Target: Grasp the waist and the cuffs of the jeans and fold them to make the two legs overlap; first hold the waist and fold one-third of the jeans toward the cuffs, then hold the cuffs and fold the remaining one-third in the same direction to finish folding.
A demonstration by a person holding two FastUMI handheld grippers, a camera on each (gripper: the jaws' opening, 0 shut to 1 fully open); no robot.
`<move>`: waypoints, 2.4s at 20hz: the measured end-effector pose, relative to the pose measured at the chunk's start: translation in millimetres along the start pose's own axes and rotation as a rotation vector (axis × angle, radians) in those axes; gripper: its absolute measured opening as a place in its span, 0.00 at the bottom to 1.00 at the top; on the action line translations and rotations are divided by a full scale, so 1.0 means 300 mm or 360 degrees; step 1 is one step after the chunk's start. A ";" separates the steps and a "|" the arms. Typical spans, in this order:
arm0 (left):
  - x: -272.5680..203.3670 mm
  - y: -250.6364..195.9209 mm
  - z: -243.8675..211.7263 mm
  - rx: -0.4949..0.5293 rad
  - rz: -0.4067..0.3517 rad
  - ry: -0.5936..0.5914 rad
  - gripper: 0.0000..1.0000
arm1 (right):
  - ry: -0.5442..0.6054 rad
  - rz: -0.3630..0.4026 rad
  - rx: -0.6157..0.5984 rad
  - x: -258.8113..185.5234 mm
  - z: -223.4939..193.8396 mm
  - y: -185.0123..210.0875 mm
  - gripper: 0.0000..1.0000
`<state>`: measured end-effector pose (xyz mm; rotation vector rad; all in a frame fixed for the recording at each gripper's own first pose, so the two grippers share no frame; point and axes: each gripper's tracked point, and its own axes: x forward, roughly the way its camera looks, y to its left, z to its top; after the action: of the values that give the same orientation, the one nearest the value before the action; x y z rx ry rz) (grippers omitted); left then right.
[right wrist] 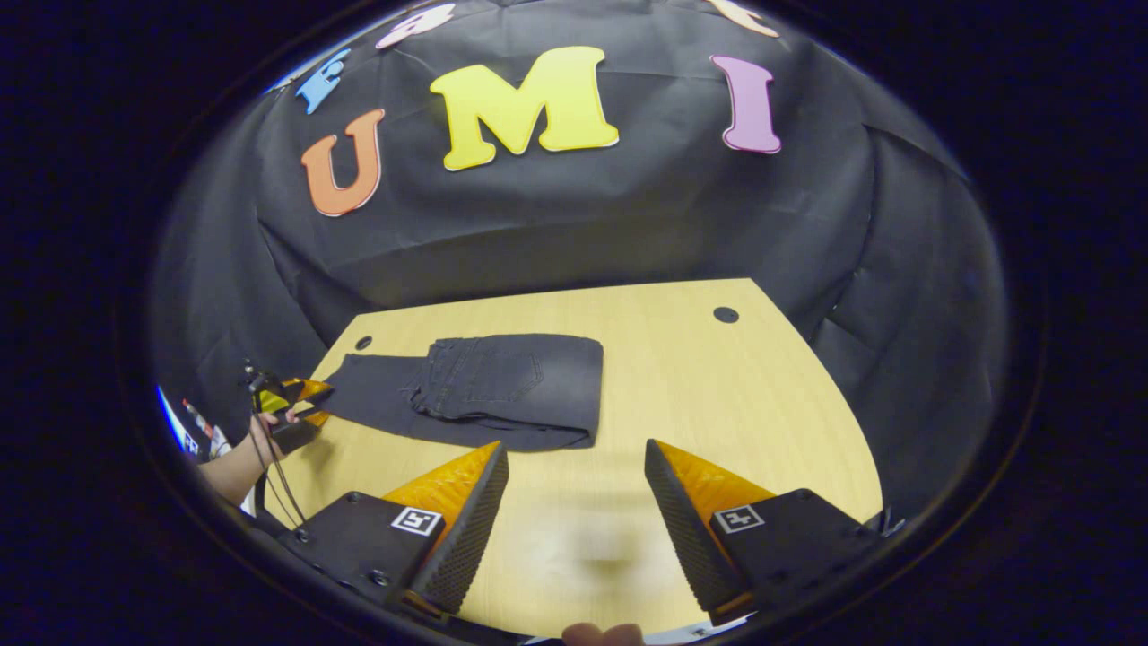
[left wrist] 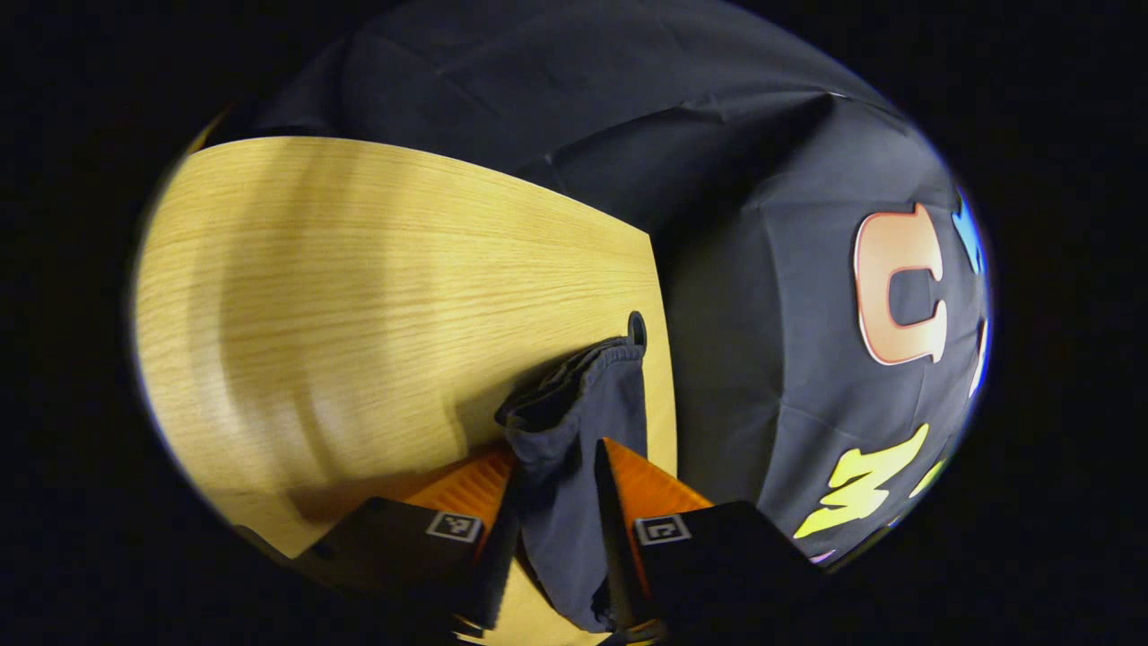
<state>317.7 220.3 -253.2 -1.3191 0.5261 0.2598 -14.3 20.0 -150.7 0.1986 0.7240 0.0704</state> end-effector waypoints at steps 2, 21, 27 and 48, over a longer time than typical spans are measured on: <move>-0.006 -0.001 0.003 -0.0002 0.0020 -0.0013 0.21 | -0.0009 -0.0022 -0.0006 -0.010 -0.002 -0.020 0.92; -0.336 -0.756 -0.467 0.1041 -0.0450 -0.0099 0.06 | -0.0387 -0.0236 0.0060 -0.273 0.029 -0.298 0.94; -0.316 -0.826 -0.840 0.1602 -0.0426 -0.0079 0.06 | -0.0426 -0.0356 0.0215 -0.359 -0.022 -0.482 0.94; -0.013 -0.354 -1.341 0.2008 -0.0016 0.0147 0.68 | -0.0209 -0.0445 0.0233 -0.296 -0.143 -0.659 0.94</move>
<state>276.5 -192.7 -223.5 -0.1031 0.5974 -0.1539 -110.1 -178.6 -164.8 0.2376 0.6199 -0.2607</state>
